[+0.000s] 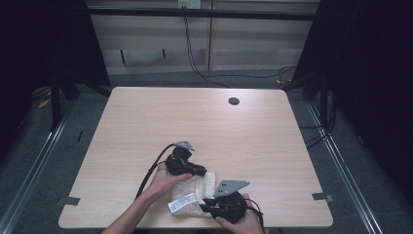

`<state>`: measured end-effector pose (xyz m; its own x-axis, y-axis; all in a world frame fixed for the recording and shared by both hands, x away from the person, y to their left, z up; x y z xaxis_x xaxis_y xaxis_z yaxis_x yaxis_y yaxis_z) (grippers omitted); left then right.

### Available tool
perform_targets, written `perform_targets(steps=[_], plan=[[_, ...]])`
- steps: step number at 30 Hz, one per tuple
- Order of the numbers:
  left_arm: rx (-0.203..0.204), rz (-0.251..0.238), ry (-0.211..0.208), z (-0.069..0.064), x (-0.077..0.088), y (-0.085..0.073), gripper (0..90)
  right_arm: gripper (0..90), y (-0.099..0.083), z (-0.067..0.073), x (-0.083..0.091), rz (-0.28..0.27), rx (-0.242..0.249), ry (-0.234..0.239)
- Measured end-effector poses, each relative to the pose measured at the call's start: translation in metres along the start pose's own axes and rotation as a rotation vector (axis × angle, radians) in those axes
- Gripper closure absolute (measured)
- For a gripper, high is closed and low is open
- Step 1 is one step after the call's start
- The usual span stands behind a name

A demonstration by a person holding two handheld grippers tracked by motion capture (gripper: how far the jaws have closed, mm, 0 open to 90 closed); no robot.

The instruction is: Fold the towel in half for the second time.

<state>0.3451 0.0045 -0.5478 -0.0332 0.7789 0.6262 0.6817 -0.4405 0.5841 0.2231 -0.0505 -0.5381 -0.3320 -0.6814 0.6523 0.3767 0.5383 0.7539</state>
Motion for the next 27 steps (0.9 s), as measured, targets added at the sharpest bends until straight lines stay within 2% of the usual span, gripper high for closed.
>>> perform_targets(steps=[1, 2, 3, 4, 5, 6, 8, 11, 14, 18, 19, 20, 24, 27], plan=[[0.0, -0.01, -0.008, -0.001, 0.0, 0.001, 73.4, 70.6, -0.001, -0.002, 0.004, -0.008, -0.011, -0.006], [-0.011, -0.014, -0.012, -0.003, 0.002, 0.002, 73.4, 70.6, -0.001, -0.002, 0.004, -0.008, -0.011, -0.006], [-0.026, -0.026, -0.015, -0.005, 0.003, 0.003, 66.5, 64.7, -0.003, -0.005, 0.009, -0.015, -0.023, -0.025], [-0.038, -0.043, -0.007, -0.006, 0.005, 0.005, 66.5, 64.7, -0.003, -0.005, 0.009, -0.015, -0.023, -0.025], [-0.053, -0.062, 0.016, -0.007, 0.007, 0.007, 62.9, 60.6, -0.003, -0.006, 0.011, -0.02, -0.021, -0.033], [-0.068, -0.08, 0.015, -0.009, 0.009, 0.009, 61.7, 58.5, -0.005, -0.008, 0.012, -0.017, -0.019, -0.053], [-0.068, -0.096, 0.002, -0.012, 0.015, 0.011, 56.9, 54.6, -0.01, -0.008, 0.015, -0.009, -0.018, -0.057], [-0.069, -0.096, 0.012, -0.012, 0.021, 0.01, 53.1, 49.3, -0.015, -0.01, 0.019, -0.012, -0.037, -0.055], [-0.062, -0.1, 0.034, -0.008, 0.029, 0.007, 49.0, 42.5, -0.016, -0.014, 0.028, -0.034, -0.053, -0.075], [-0.055, -0.096, 0.048, -0.006, 0.038, 0.001, 46.7, 42.4, -0.018, -0.023, 0.04, -0.06, -0.062, -0.107], [-0.063, -0.095, 0.041, -0.007, 0.042, 0.0, 46.6, 43.1, -0.018, -0.027, 0.043, -0.065, -0.068, -0.12], [-0.073, -0.1, 0.057, -0.007, 0.046, -0.001, 46.5, 43.0, -0.018, -0.033, 0.045, -0.075, -0.087, -0.129], [-0.085, -0.106, 0.074, -0.011, 0.063, -0.006, 43.8, 42.1, -0.017, -0.046, 0.048, -0.092, -0.119, -0.135], [-0.075, -0.113, 0.091, -0.011, 0.078, -0.015, 43.5, 44.6, -0.012, -0.053, 0.057, -0.115, -0.117, -0.15]])
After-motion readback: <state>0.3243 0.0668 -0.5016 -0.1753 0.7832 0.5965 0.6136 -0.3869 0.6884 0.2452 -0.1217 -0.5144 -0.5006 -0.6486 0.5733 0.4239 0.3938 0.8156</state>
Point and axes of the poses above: each handheld gripper's, and its own axes: x roughly backward along the jaws, y roughly out of its top, z roughly to its left, the point moved 9 cm from there along -x, roughly forward along the jaws, and after that the axes turned 9 degrees about x, right-handed, at the moved point
